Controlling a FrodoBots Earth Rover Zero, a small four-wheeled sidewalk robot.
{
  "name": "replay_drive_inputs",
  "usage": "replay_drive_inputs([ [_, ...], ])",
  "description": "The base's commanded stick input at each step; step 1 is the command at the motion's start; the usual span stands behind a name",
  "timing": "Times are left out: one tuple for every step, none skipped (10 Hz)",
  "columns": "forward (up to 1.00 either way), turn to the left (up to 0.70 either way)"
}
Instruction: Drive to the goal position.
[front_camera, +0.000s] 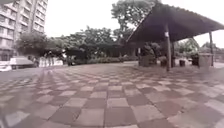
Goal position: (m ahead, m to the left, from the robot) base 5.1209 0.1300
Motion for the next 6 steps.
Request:
replay_drive_inputs([
  [1.0, 0.0],
  [1.0, 0.0],
  [1.0, 0.0],
  [1.0, 0.0],
  [1.0, 0.0],
  [1.0, 0.0],
])
